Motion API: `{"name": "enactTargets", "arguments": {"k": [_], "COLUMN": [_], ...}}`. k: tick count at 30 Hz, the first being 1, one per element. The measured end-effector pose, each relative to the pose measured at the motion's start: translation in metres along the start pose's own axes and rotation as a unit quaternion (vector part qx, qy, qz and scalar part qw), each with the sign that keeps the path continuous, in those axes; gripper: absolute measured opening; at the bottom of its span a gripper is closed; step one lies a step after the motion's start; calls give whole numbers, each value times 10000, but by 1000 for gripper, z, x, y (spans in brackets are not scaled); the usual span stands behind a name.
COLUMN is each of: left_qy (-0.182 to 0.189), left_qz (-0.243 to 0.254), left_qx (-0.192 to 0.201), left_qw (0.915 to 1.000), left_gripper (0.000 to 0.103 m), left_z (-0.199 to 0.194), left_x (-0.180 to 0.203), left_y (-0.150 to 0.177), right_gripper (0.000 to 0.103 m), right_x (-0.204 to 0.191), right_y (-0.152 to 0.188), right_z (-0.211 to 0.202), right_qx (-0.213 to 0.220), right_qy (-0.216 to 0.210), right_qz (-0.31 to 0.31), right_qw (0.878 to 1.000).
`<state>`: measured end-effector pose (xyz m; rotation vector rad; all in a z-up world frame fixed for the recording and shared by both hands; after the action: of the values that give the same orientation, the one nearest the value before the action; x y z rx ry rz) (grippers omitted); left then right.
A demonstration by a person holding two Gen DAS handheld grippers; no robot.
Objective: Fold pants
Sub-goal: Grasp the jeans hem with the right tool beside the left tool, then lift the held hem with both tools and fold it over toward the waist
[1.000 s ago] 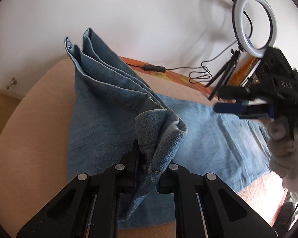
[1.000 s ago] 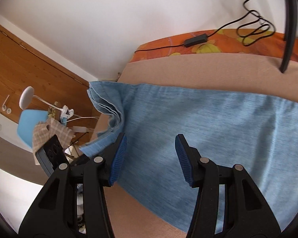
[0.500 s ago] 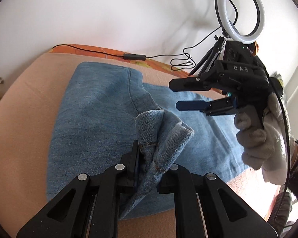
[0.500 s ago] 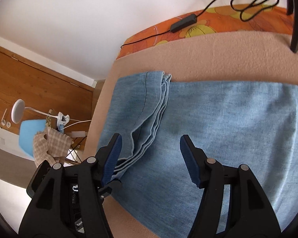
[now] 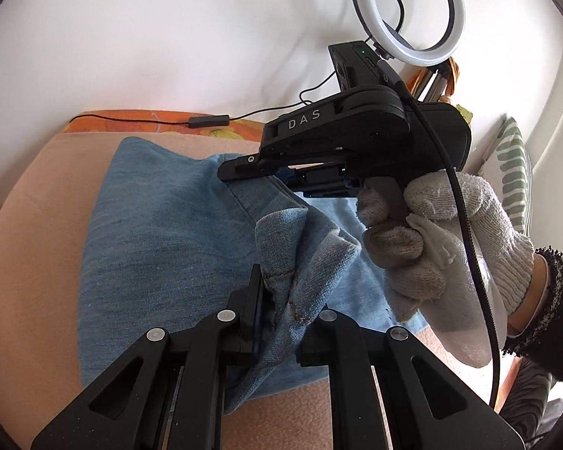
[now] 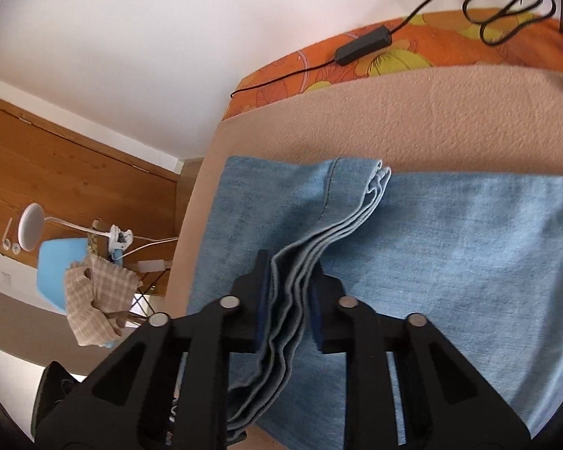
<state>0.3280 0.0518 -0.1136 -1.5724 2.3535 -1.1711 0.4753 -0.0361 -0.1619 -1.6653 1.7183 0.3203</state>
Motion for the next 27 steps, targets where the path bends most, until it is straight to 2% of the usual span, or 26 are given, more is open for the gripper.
{"name": "enactTargets", "arguments": {"k": [7,10,14,27], "left_qy": [162,284,444,763], "left_qz": [344,335,371,597], "left_qx": [-25,21,43,-94], "left_qw": [9993,9990,9983,9952], "left_gripper": [10,10,10,10], "left_z": [7,11,21,52], "left_x": [53,72,101,167], "left_y": [-8,-13,-19,-24], "right_gripper": [9,9,8,8], "right_x": [7,12,34,85], "right_y": [-2,0,1,16], "right_z": [-69,-97,-131,-197], "right_qx": [505,660,773,978], "right_qy": [503,728,825,1148], "right_qz": [-521,-704,-658,-557], "right_qw": [9961,9927,9914,9870]}}
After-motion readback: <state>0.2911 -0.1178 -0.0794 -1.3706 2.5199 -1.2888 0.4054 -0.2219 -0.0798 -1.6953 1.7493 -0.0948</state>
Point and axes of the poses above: each gripper's, at about its wrist camera, not at the fingertips, and z roughly the way its jaws point, x to its right, y to its underside, the point moved 1 cm from there along z, roughly the way its jaws point, and after that the axes turned 4 degrees about -x, right-handed, at the moved point
